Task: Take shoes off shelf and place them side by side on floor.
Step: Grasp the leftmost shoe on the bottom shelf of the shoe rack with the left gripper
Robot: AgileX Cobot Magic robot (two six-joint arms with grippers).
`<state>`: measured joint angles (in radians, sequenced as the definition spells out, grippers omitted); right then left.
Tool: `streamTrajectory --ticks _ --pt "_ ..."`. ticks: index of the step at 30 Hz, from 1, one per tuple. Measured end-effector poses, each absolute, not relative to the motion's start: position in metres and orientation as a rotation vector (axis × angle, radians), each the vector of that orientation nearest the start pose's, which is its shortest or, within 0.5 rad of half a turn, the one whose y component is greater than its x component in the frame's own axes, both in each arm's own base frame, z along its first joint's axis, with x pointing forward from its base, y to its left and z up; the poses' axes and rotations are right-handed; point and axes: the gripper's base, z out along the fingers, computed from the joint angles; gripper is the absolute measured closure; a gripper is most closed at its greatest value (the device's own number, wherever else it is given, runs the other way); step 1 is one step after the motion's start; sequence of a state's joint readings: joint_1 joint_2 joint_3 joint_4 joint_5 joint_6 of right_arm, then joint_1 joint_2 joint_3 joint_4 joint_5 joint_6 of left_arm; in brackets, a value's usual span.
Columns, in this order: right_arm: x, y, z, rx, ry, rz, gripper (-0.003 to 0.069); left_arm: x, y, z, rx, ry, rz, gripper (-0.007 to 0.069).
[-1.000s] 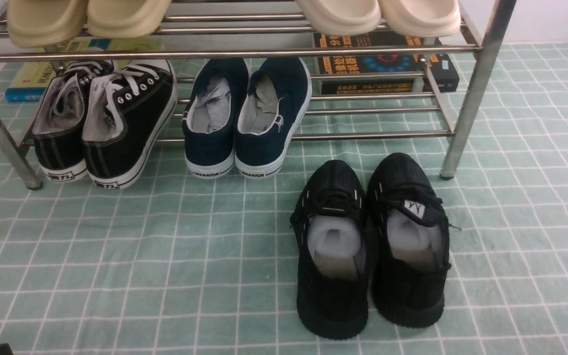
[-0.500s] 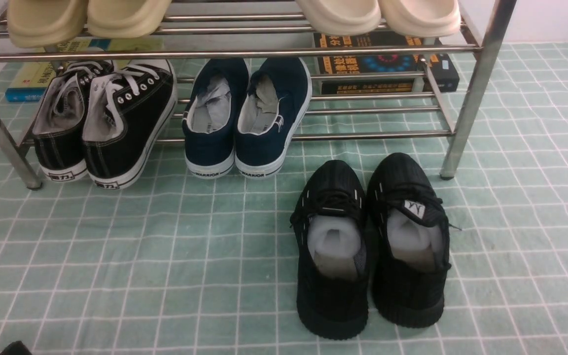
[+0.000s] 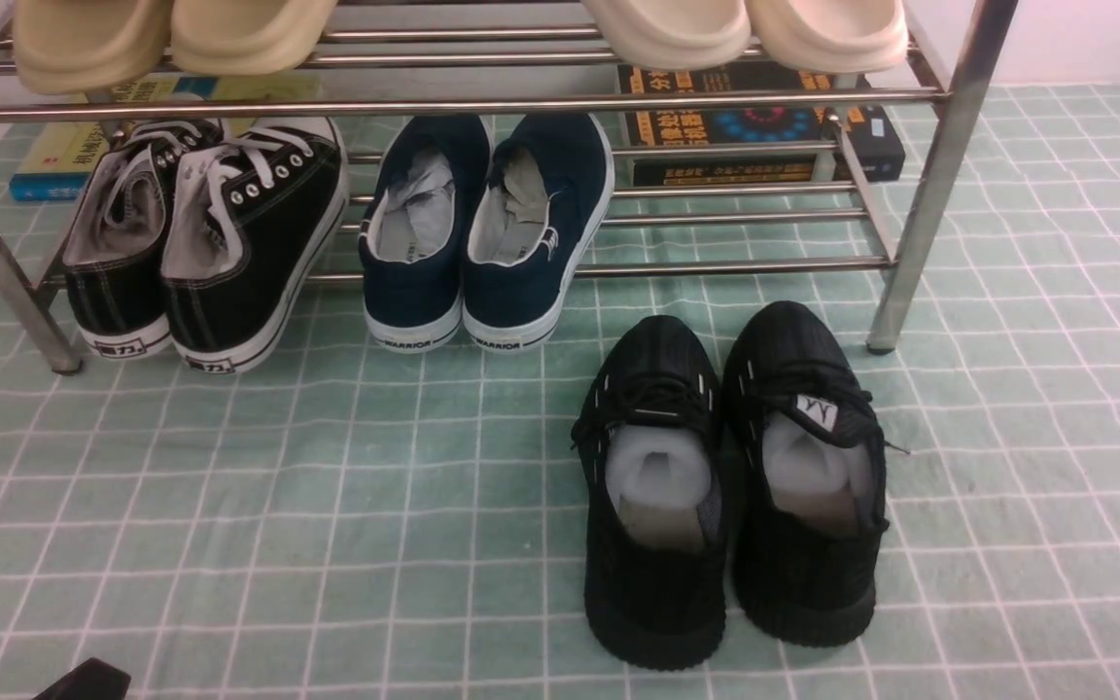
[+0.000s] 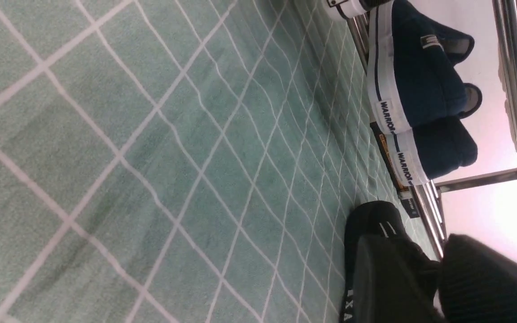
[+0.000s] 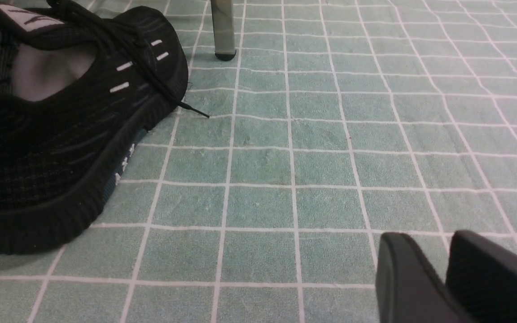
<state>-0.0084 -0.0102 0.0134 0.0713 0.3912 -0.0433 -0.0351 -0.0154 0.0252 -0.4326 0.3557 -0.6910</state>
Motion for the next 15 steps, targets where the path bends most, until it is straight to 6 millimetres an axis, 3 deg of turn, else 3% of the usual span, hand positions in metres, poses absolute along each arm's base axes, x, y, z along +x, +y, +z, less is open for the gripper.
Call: streamTrajectory --ticks 3,5,6,7,8,10,13,15 --pt "0.052 0.002 0.174 0.010 1.877 0.035 0.0480 0.050 -0.017 0.188 -0.848 1.713 -0.930 0.0470" --pt "0.052 0.002 0.174 0.010 1.877 0.035 0.0477 0.044 -0.017 0.222 -0.759 1.652 -0.929 0.0564" --pt "0.052 0.002 0.174 0.010 1.877 0.035 0.0477 0.044 -0.017 0.225 -0.745 1.649 -0.919 0.0571" --pt "0.052 0.002 0.174 0.010 1.877 0.035 0.0478 0.042 -0.016 0.250 -0.671 1.643 -0.858 0.0610" --pt "0.052 0.002 0.174 0.010 1.877 0.035 0.0478 0.041 -0.016 0.256 -0.659 1.636 -0.851 0.0616" --pt "0.052 0.002 0.174 0.010 1.877 0.035 0.0477 0.050 -0.013 0.280 -0.610 1.770 -0.692 0.0624" --pt "0.052 0.002 0.174 0.010 1.877 0.035 0.0477 0.065 -0.009 0.290 -0.591 1.905 -0.536 0.0624" --pt "0.052 0.002 0.174 0.010 1.877 0.035 0.0477 0.087 -0.005 0.293 -0.594 2.037 -0.414 0.0624"
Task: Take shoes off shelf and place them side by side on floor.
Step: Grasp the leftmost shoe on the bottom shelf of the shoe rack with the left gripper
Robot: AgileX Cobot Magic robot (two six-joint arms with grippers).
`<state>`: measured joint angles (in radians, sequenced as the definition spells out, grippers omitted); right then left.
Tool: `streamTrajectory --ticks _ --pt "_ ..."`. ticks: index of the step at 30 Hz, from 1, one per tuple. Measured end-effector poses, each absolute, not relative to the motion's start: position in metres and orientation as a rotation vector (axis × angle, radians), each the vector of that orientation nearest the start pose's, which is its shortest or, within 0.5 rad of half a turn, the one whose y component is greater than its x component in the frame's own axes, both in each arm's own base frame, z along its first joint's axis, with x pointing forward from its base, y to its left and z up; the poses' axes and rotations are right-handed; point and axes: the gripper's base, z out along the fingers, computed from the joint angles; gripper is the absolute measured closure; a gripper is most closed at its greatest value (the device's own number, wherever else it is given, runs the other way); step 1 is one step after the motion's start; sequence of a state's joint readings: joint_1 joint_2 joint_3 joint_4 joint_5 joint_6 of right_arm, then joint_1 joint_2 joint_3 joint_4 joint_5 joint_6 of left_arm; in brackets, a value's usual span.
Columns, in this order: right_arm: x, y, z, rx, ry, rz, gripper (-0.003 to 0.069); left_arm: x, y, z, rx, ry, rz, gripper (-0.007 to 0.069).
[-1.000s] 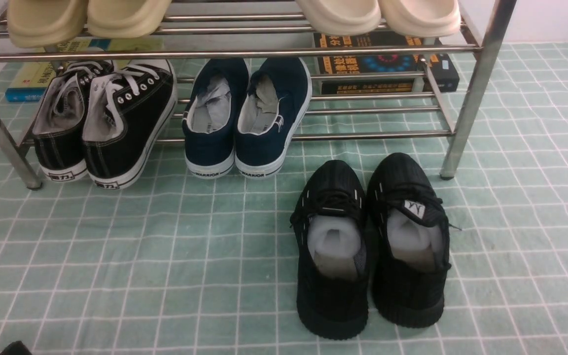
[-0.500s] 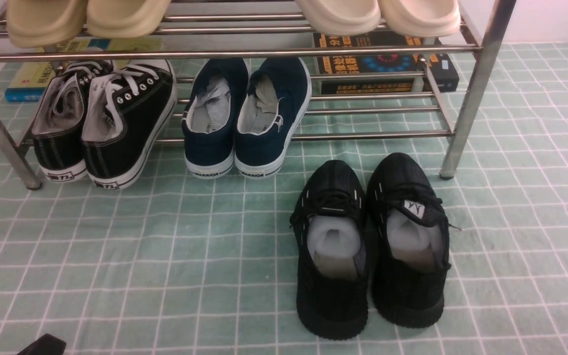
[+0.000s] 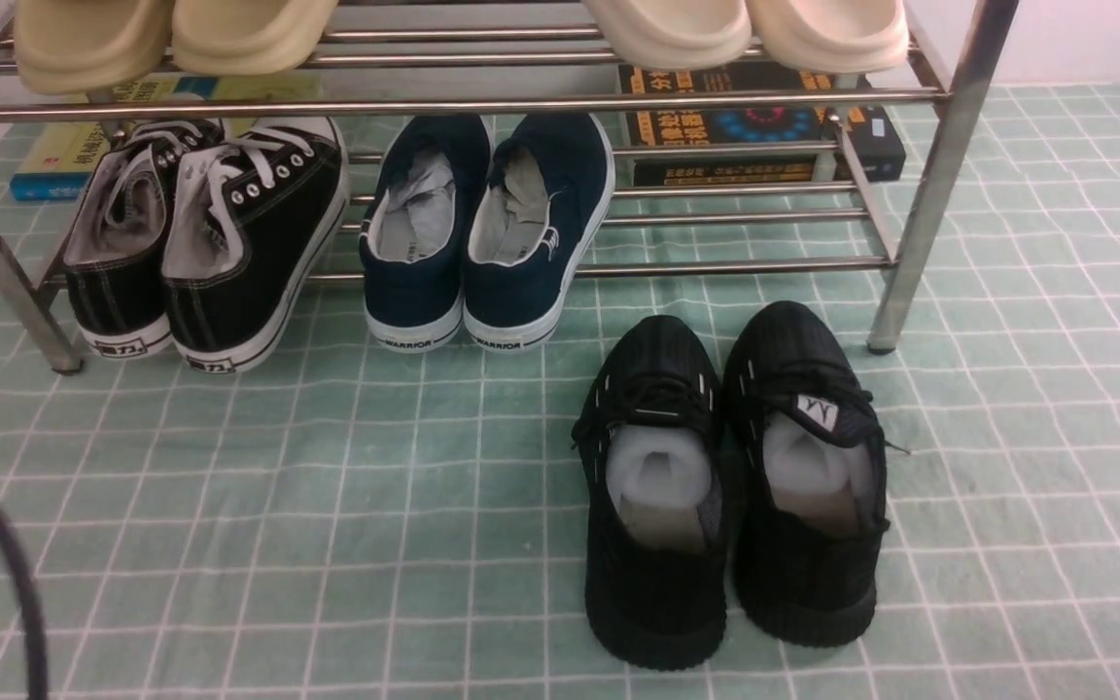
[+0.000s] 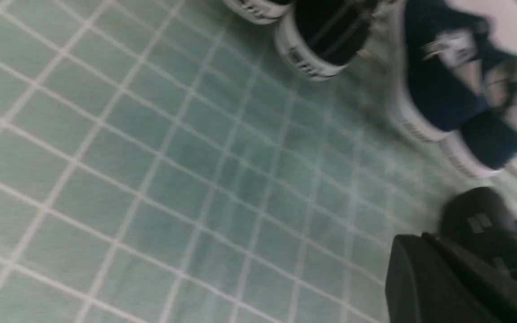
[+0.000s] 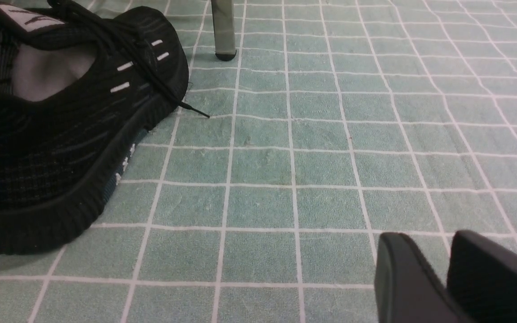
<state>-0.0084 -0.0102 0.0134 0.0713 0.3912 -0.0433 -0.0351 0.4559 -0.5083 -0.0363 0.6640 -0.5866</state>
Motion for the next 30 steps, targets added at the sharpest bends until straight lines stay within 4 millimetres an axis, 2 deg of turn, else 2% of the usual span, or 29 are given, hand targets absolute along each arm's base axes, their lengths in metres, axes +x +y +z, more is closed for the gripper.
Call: streamTrajectory --ticks 1,5,8,11,12,13,15,16,18,20,22,26,29,30 --pt "0.052 0.002 0.174 0.010 1.877 0.035 0.0476 0.103 -0.004 0.292 -0.597 2.105 -0.361 0.0624" --pt "0.052 0.002 0.174 0.010 1.877 0.035 0.0473 0.147 -0.004 0.300 -0.583 2.258 -0.267 0.0624" --pt "0.052 0.002 0.174 0.010 1.877 0.035 0.0473 0.181 -0.003 0.319 -0.525 2.374 -0.180 0.0624" --pt "0.052 0.002 0.174 0.010 1.877 0.035 0.0470 0.211 0.002 0.347 -0.441 2.402 -0.058 0.0624" --pt "0.052 0.002 0.174 0.010 1.877 0.035 0.0470 0.211 0.002 0.351 -0.444 2.396 -0.058 0.0624" --pt "0.052 0.002 0.174 0.010 1.877 0.035 0.0468 0.223 0.010 0.362 -0.450 2.410 0.022 0.0624" --pt "0.052 0.002 0.174 0.010 1.877 0.035 0.0463 0.241 0.027 0.370 -0.512 2.458 0.123 0.0622" --pt "0.052 0.002 0.174 0.010 1.877 0.035 0.0461 0.254 0.040 0.367 -0.559 2.514 0.175 0.0622" --pt "0.052 0.002 0.174 0.010 1.877 0.035 0.0459 0.267 0.058 0.364 -0.612 2.567 0.200 0.0619" --pt "0.052 0.002 0.174 0.010 1.877 0.035 0.0459 0.280 0.074 0.353 -0.660 2.620 0.152 0.0617" --pt "0.052 0.002 0.174 0.010 1.877 0.035 0.0454 0.292 0.082 0.341 -0.685 2.642 0.026 0.0616" --pt "0.052 0.002 0.174 0.010 1.877 0.035 0.0451 0.314 0.079 0.330 -0.648 2.588 -0.176 0.0610" --pt "0.052 0.002 0.174 0.010 1.877 0.035 0.0448 0.326 0.070 0.329 -0.582 2.526 -0.223 0.0600" --pt "0.052 0.002 0.174 0.010 1.877 0.035 0.0445 0.335 0.062 0.329 -0.518 2.486 -0.221 0.0584"
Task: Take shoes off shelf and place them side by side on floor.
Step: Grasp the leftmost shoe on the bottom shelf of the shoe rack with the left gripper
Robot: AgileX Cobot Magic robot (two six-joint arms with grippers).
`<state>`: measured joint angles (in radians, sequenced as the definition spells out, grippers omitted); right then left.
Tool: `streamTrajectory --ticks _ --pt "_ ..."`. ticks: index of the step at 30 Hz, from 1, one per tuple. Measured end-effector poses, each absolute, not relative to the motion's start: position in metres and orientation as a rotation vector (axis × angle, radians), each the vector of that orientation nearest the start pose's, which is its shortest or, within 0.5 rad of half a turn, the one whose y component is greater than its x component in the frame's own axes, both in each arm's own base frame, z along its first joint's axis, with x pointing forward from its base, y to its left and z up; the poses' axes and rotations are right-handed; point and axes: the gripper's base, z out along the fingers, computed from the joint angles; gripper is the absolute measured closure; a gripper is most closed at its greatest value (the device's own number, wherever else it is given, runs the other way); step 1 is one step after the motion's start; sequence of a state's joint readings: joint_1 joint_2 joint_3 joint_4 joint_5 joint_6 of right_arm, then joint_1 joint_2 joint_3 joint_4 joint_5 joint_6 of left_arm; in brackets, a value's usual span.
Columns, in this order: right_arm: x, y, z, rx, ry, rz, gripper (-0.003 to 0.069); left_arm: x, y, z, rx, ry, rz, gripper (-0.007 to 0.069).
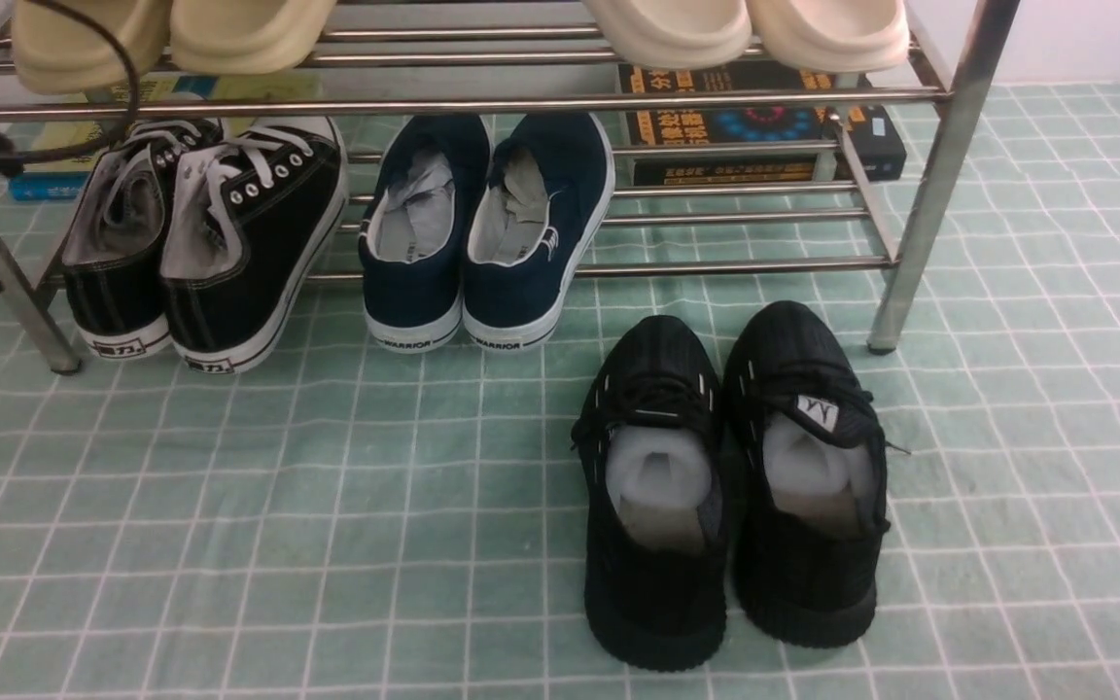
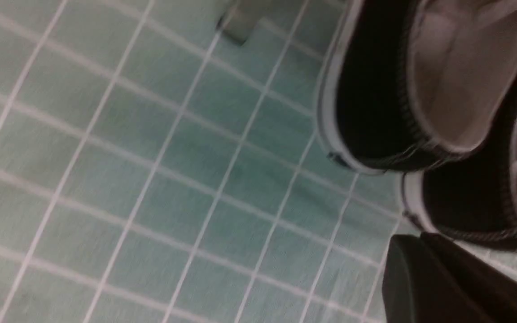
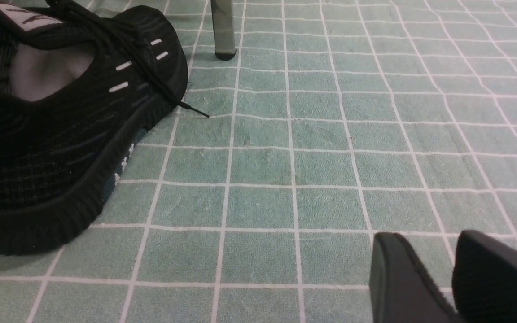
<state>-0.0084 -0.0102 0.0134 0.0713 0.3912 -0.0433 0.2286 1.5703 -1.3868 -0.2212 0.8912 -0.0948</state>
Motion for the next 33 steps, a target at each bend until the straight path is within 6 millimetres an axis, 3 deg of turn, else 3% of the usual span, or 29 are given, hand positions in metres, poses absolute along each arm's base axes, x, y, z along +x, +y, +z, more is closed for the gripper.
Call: streamTrajectory --ticks 3,6,12,16,23,25,29,30,31,33 --pt "0.052 0.002 0.174 0.010 1.877 0.035 0.0442 0.345 0.053 0.328 -0.453 2.446 -0.197 0.0554" --pt "0.052 0.002 0.174 0.010 1.877 0.035 0.0438 0.359 0.044 0.323 -0.377 2.393 -0.129 0.0471" --pt "0.052 0.002 0.174 0.010 1.877 0.035 0.0428 0.376 0.050 0.306 -0.402 2.363 -0.046 0.0295" --pt "0.052 0.002 0.174 0.010 1.877 0.035 0.0422 0.387 0.052 0.287 -0.412 2.392 -0.037 0.0256" --pt "0.052 0.002 0.174 0.010 1.877 0.035 0.0422 0.400 0.054 0.264 -0.411 2.415 -0.030 0.0256" --pt "0.052 0.002 0.174 0.010 1.877 0.035 0.0422 0.401 0.054 0.260 -0.413 2.416 -0.030 0.0269" --pt "0.052 0.002 0.174 0.010 1.877 0.035 0.0422 0.401 0.054 0.259 -0.421 2.428 -0.036 0.0378" --pt "0.052 0.002 0.174 0.010 1.877 0.035 0.0422 0.401 0.054 0.259 -0.422 2.431 -0.038 0.0428" --pt "0.052 0.002 0.174 0.010 1.877 0.035 0.0422 0.400 0.054 0.258 -0.424 2.447 -0.036 0.0531" --pt "0.052 0.002 0.174 0.010 1.877 0.035 0.0422 0.398 0.054 0.258 -0.427 2.464 -0.035 0.0596"
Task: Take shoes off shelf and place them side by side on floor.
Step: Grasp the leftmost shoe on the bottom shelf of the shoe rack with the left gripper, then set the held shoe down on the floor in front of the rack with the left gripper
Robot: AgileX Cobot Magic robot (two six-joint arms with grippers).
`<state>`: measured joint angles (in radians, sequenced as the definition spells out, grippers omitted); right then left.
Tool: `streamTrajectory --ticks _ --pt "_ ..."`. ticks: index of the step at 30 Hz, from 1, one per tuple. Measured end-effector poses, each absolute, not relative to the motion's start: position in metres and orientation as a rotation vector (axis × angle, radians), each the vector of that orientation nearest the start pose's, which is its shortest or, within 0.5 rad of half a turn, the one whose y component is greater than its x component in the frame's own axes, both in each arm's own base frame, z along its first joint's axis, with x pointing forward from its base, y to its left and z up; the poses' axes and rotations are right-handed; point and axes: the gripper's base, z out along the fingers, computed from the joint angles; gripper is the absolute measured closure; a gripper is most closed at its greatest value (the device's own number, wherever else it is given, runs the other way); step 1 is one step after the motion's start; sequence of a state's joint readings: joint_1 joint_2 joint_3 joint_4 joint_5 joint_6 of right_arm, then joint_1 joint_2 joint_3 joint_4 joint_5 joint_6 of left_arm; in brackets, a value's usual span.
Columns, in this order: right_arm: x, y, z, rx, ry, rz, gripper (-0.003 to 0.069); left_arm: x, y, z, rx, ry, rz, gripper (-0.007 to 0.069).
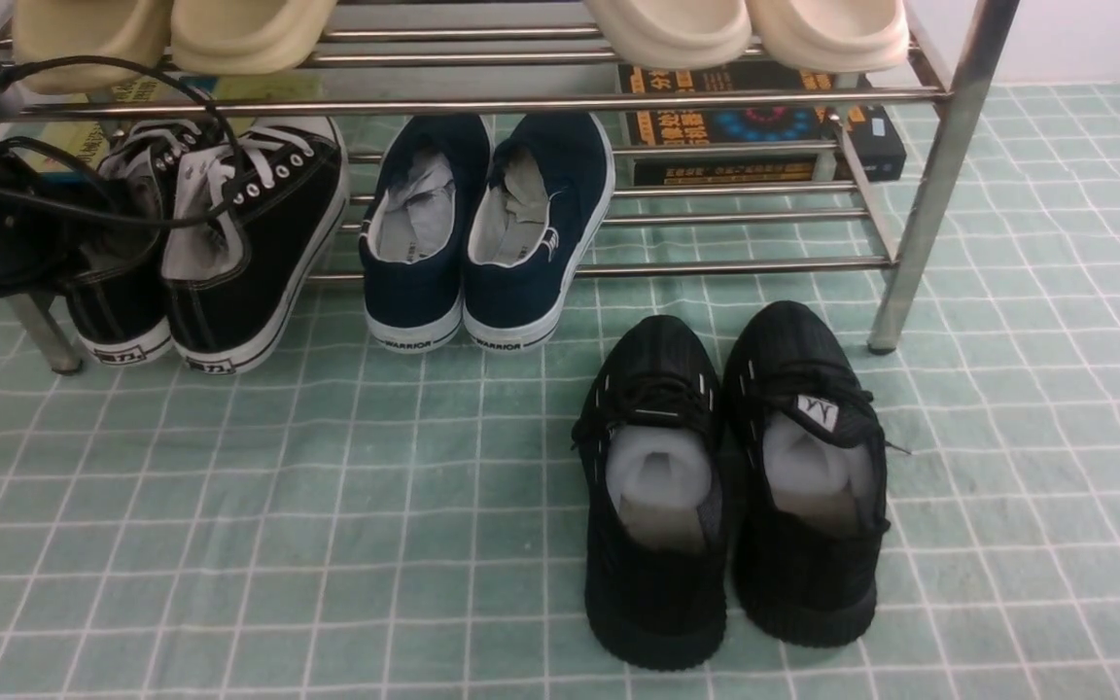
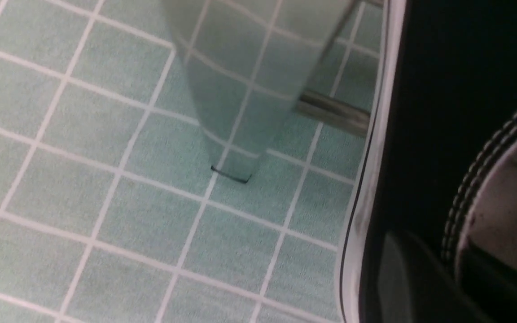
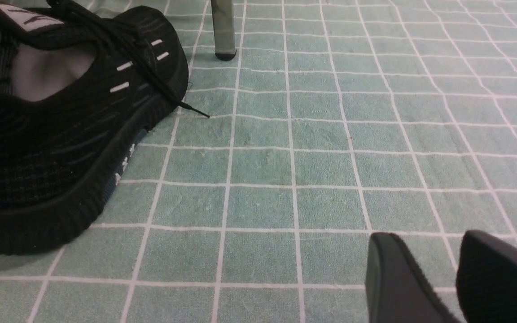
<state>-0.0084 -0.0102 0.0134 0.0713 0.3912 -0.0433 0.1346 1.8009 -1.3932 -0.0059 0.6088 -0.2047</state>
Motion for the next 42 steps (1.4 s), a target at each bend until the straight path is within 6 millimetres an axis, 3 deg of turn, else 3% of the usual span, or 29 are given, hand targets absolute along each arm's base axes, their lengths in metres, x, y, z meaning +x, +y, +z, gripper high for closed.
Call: streamTrajectory --ticks 3,9,10,11,16,20,22,26,27,29,33,42 --pt "0.052 0.002 0.174 0.010 1.877 0.035 0.0422 0.393 0.053 0.264 -0.426 2.479 -0.029 0.0610" --pt "0.052 0.002 0.174 0.010 1.877 0.035 0.0422 0.346 0.048 0.318 -0.430 2.531 -0.008 0.0613" --pt "0.052 0.002 0.174 0.010 1.877 0.035 0.0422 0.345 0.048 0.318 -0.431 2.539 -0.008 0.0613" --pt "0.052 0.002 0.174 0.010 1.877 0.035 0.0422 0.331 0.047 0.333 -0.430 2.540 0.008 0.0613" --pt "0.052 0.002 0.174 0.010 1.877 0.035 0.0421 0.285 0.047 0.368 -0.446 2.564 0.093 0.0613" --pt "0.052 0.002 0.174 0.010 1.877 0.035 0.0421 0.253 0.048 0.376 -0.476 2.544 0.171 0.0613" --pt "0.052 0.002 0.174 0.010 1.877 0.035 0.0421 0.243 0.047 0.372 -0.502 2.546 0.174 0.0613" --pt "0.052 0.002 0.174 0.010 1.877 0.035 0.0421 0.217 0.044 0.329 -0.601 2.595 0.159 0.0613" --pt "0.052 0.002 0.174 0.010 1.877 0.035 0.0421 0.217 0.044 0.329 -0.602 2.587 0.158 0.0613" --pt "0.052 0.002 0.174 0.010 1.877 0.035 0.0421 0.212 0.043 0.302 -0.632 2.602 0.160 0.0613" --pt "0.052 0.002 0.174 0.010 1.877 0.035 0.0421 0.209 0.042 0.271 -0.657 2.574 0.135 0.0612" --pt "0.052 0.002 0.174 0.010 1.877 0.035 0.0421 0.206 0.041 0.243 -0.722 2.489 0.092 0.0610"
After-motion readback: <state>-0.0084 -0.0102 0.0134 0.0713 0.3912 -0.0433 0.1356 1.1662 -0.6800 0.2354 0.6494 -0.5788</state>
